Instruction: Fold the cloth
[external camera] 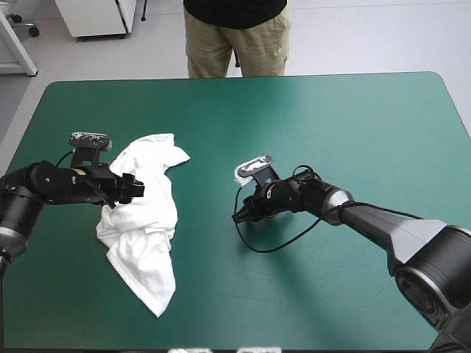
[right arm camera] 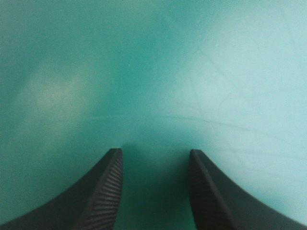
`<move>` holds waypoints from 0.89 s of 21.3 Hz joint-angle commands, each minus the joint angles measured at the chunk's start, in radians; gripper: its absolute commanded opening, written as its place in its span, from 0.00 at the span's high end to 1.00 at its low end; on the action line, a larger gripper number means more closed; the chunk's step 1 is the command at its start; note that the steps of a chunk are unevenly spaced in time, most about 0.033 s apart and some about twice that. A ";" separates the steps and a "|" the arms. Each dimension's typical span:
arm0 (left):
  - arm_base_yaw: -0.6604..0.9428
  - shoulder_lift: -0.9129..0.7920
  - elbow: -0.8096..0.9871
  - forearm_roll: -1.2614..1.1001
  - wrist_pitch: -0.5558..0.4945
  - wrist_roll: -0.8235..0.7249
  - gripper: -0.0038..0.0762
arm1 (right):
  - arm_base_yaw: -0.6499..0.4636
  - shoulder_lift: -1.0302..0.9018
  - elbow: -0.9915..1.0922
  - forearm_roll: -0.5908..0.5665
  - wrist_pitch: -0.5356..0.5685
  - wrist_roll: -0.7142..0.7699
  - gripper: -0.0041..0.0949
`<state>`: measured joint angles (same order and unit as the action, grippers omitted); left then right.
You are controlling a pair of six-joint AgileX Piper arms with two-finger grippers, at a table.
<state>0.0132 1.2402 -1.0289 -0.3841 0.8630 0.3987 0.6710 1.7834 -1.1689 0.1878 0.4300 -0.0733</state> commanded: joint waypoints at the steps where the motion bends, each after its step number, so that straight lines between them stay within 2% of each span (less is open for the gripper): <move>1: -0.003 -0.023 -0.035 -0.030 -0.043 -0.005 0.36 | -0.006 -0.033 -0.025 0.001 -0.030 -0.007 0.54; 13: -0.003 -0.023 -0.035 -0.030 -0.045 -0.005 0.36 | -0.006 -0.042 -0.025 0.001 -0.029 -0.012 0.54; 19: -0.003 -0.023 -0.035 -0.025 -0.038 -0.005 0.36 | -0.016 -0.287 -0.034 -0.010 0.083 -0.025 0.54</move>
<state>0.0132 1.2402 -1.0289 -0.3841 0.8563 0.3987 0.6658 1.6302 -1.1689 0.1831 0.5107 -0.0884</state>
